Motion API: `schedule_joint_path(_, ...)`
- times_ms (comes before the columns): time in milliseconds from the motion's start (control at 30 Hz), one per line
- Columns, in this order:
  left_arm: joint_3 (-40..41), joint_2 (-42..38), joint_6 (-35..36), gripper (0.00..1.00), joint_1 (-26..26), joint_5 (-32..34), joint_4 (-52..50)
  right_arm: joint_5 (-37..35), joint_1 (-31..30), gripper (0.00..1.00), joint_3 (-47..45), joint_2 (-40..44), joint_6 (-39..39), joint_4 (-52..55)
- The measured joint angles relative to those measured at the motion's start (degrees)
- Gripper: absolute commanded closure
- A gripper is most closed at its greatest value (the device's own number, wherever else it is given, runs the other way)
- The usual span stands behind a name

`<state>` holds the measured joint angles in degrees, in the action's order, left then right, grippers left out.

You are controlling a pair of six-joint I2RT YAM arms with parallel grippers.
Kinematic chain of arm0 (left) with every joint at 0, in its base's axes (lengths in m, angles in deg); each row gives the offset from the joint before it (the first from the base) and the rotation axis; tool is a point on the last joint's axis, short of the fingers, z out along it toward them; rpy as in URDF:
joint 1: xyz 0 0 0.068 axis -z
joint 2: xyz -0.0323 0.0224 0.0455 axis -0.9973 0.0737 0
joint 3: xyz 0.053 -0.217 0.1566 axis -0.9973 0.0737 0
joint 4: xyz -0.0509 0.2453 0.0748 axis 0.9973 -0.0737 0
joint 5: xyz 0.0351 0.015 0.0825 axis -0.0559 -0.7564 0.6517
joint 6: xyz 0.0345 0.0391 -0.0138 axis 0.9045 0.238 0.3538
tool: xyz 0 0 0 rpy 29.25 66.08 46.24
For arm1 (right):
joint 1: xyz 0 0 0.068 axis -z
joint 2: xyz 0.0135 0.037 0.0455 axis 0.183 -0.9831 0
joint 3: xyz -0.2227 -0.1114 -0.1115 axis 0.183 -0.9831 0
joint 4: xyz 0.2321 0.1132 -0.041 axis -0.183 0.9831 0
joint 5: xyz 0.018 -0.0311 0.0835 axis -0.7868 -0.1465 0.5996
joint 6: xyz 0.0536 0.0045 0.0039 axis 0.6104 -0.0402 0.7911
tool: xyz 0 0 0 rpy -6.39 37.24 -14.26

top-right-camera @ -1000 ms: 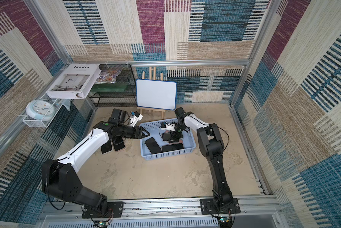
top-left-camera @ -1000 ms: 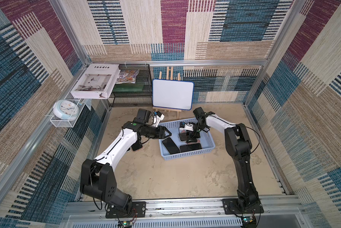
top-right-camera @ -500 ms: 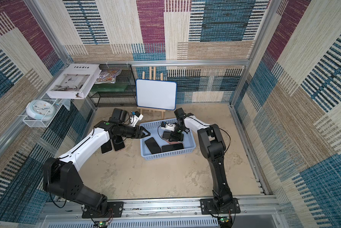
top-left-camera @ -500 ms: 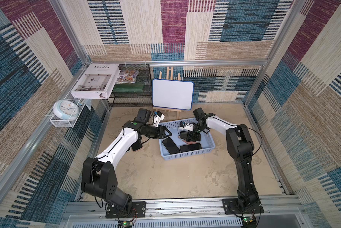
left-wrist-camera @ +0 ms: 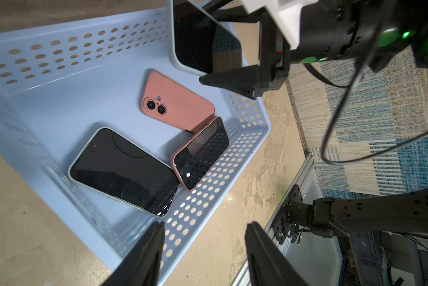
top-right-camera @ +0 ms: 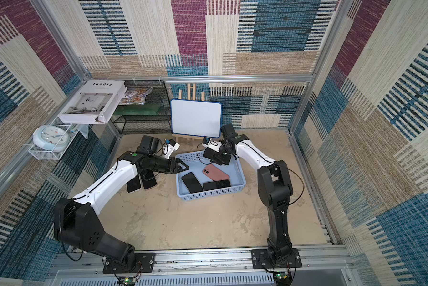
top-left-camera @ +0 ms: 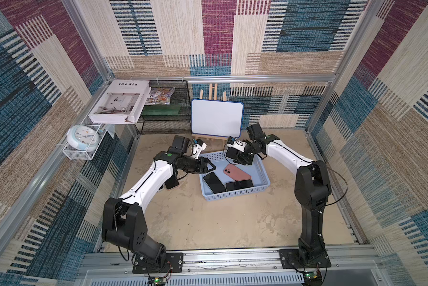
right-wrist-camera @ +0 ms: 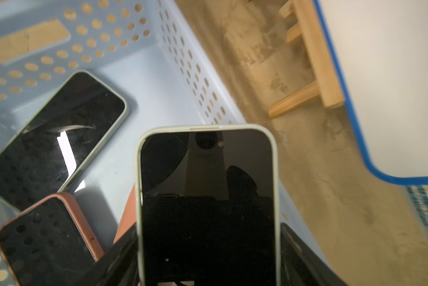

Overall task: Take the phone out of the storage box
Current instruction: Pick up the phone from the storage box, then place the phone at the center of the board.

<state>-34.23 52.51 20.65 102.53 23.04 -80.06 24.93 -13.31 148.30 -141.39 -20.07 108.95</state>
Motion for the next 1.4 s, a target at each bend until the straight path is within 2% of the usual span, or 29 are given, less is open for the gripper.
schedule_joint_path(200,0.00,-0.39,-0.52,0.42,0.00,0.04,0.15,-7.48,3.08,0.41,0.92,3.26,10.29,0.07)
schedule_joint_path(367,0.00,0.02,-1.75,0.43,0.42,2.14,0.35,-14.29,8.02,0.41,-0.81,3.28,21.24,1.33)
schedule_joint_path(567,-1.40,0.76,-3.04,0.42,4.26,10.27,-0.15,-18.86,15.30,0.42,-8.33,3.28,31.21,1.31)
schedule_joint_path(767,-2.29,1.95,-6.82,0.39,6.16,19.69,-0.83,-18.93,18.97,0.39,-16.68,2.56,35.89,-1.31)
schedule_joint_path(1000,-4.74,3.37,-10.45,0.38,8.26,28.96,-3.56,-18.34,21.05,0.22,-19.56,0.68,38.62,-7.17)
schedule_joint_path(1100,-4.76,3.37,-12.02,0.36,8.55,30.88,-4.24,-17.38,21.18,0.09,-20.33,-0.09,39.01,-8.85)
schedule_joint_path(1133,-4.76,3.37,-12.50,0.36,8.61,31.41,-4.46,-17.14,21.24,0.01,-20.52,-0.15,39.06,-9.44)
schedule_joint_path(1333,-4.70,3.41,-15.41,0.34,8.70,31.06,-4.31,-16.59,21.86,0.00,-22.53,1.11,39.30,-12.98)
schedule_joint_path(1400,-5.09,3.54,-15.61,0.00,9.07,30.62,-4.28,-17.92,21.62,0.00,-24.92,4.63,39.28,-13.97)
